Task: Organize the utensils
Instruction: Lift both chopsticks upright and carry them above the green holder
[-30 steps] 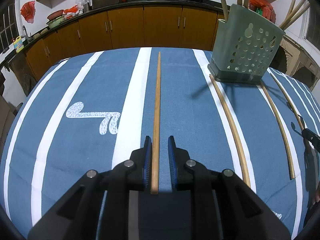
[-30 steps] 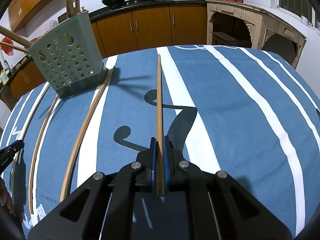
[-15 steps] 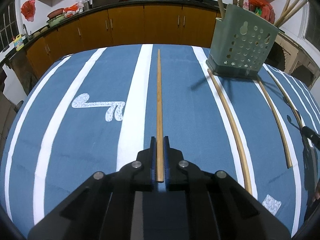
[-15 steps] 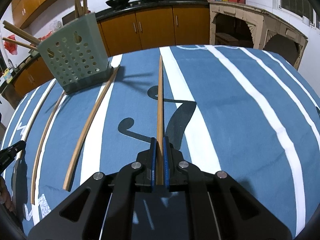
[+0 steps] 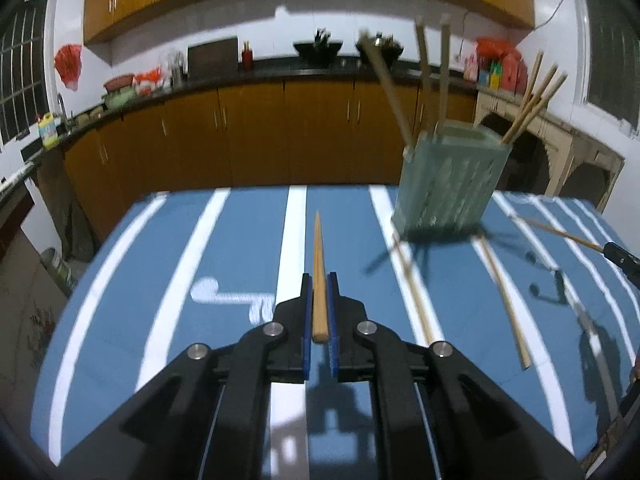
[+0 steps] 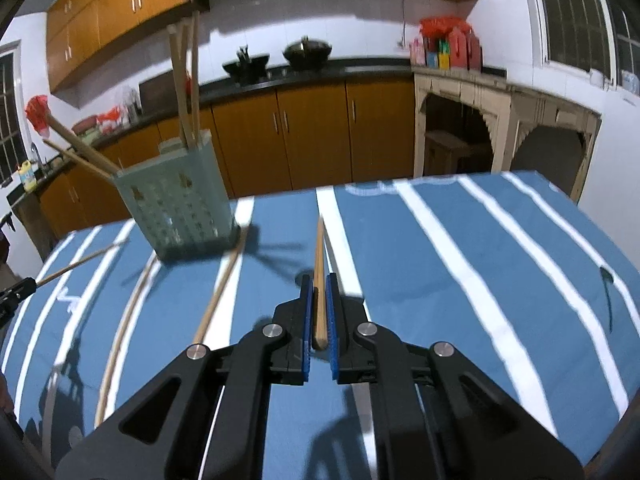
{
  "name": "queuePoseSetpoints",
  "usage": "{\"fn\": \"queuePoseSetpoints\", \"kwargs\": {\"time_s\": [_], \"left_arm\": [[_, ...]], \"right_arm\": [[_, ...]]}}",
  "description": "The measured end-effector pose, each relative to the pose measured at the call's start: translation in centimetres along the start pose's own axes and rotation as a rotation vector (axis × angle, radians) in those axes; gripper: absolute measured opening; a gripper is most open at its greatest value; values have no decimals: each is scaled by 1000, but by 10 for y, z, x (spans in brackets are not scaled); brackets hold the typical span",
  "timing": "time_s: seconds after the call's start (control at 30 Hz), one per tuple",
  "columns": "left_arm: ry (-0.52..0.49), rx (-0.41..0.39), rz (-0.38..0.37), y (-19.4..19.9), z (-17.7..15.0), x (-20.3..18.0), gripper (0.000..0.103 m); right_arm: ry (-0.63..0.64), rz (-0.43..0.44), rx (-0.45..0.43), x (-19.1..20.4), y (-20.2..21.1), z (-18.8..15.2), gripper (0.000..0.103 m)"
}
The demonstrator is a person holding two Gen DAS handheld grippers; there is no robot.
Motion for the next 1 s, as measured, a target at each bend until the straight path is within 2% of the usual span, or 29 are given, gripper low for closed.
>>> {"fn": "queuePoseSetpoints", "kwargs": {"time_s": [0.3, 0.67, 1.0], "left_arm": [[8, -139, -39, 36, 35, -8, 8], [9, -200, -61, 52, 56, -12, 8], [1, -288, -117, 83, 95, -16, 8]], "right_arm": [[-26, 34, -101, 0, 23, 29, 7], [-36, 75, -136, 7, 31, 44, 7], [-82, 166, -224, 10, 59, 92, 7]]}}
Point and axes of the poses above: each gripper's, at about its wrist camera, not at the fingertips, and y roughly against the way its jaws point, x to its left, z to its top, the point moved 5 cm from there along -y, roughly the way its jaws point, and after that the axes turned 7 degrees about -z, right-handed, at the moved point
